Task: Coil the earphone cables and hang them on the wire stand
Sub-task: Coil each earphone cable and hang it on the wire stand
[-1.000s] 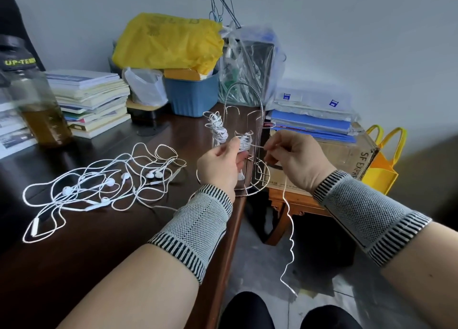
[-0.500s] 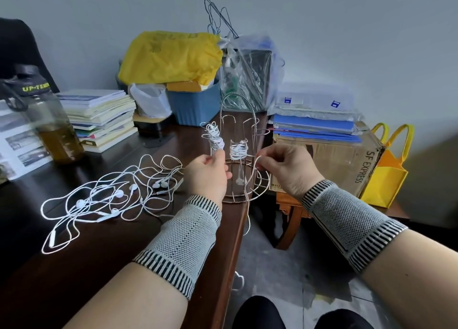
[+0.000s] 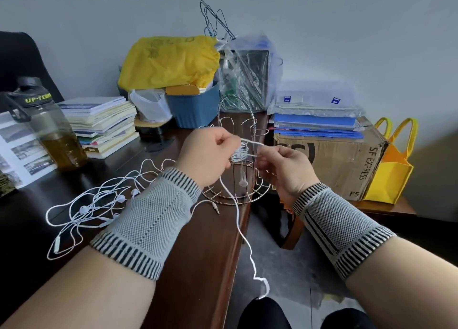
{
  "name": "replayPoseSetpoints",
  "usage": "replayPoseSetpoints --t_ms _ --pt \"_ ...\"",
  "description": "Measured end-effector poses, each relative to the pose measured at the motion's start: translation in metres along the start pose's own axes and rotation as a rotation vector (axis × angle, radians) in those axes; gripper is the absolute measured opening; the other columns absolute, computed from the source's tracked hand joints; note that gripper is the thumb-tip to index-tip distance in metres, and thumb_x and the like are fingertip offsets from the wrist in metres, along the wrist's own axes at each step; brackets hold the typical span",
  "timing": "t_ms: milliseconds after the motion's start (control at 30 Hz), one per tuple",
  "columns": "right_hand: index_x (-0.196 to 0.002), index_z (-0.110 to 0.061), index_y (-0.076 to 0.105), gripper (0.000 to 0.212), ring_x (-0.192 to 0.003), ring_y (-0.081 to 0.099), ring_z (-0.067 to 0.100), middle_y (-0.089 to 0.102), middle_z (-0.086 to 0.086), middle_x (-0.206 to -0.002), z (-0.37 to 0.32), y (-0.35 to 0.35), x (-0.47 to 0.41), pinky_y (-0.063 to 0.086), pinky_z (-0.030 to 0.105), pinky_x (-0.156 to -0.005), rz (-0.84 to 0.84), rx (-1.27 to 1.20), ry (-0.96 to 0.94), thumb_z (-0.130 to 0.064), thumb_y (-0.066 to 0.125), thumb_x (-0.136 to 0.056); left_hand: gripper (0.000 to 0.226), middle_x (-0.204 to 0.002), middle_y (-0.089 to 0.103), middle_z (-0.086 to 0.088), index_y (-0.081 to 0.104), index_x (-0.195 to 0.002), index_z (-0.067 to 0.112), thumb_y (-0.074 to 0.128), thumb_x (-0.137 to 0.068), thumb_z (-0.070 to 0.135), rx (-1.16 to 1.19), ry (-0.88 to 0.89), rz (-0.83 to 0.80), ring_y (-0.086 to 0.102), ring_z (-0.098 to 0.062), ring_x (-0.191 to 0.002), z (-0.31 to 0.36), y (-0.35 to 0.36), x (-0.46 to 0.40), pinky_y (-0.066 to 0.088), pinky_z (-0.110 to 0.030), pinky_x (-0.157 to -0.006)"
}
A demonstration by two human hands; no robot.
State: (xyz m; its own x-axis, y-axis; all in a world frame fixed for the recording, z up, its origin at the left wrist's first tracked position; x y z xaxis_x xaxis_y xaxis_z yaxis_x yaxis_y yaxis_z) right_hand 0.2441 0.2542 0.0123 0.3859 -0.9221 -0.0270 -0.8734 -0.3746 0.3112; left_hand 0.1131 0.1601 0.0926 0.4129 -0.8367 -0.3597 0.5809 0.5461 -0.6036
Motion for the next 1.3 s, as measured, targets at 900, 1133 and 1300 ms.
replayPoseSetpoints --t_ms 900,1133,1300 --pt "-0.066 -0.011 0.064 0.017 -0.051 0.061 0.013 0.067 0.003 -0.059 -0.001 0.005 -0.018 0.048 0.026 -0.054 0.290 0.182 -0.031 -0.015 0.075 -0.078 0.024 -0.104 0.072 -0.015 0.058 -0.090 0.003 0.040 -0.100 0.015 0.848 -0.606 0.075 0.070 -0.020 -0.083 -0.067 0.051 0.018 0.054 -0.034 -0.067" --pt "-0.066 -0.010 0.065 0.018 -0.049 0.060 0.011 0.066 0.002 -0.057 0.000 0.005 -0.019 0.045 0.024 -0.050 0.259 0.175 -0.028 -0.015 0.073 -0.081 0.034 -0.095 0.074 -0.004 0.056 -0.069 0.006 0.046 -0.098 0.022 0.494 -0.413 0.076 0.073 -0.011 -0.072 -0.061 0.040 0.013 0.058 -0.034 -0.066" --pt "-0.064 -0.012 0.062 0.021 -0.052 0.060 0.013 0.067 0.003 -0.061 -0.003 0.003 -0.016 0.045 0.024 -0.051 0.271 0.162 -0.034 -0.016 0.072 -0.082 0.039 -0.069 0.070 0.001 0.065 -0.073 0.009 0.044 -0.099 0.030 -0.018 -0.117 0.164 0.066 -0.009 -0.056 -0.034 0.006 0.001 0.052 -0.025 -0.055"
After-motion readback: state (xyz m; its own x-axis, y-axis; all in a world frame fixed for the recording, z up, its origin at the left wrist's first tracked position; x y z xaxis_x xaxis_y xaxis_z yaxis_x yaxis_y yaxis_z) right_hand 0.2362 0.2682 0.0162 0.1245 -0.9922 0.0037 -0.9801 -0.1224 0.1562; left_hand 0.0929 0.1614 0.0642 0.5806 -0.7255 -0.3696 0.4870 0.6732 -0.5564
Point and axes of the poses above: each hand's wrist, its own x-axis away from the middle knuckle, its own y-axis out of the palm, z = x × y, the point moved 8 cm from there along -x, towards the middle knuckle
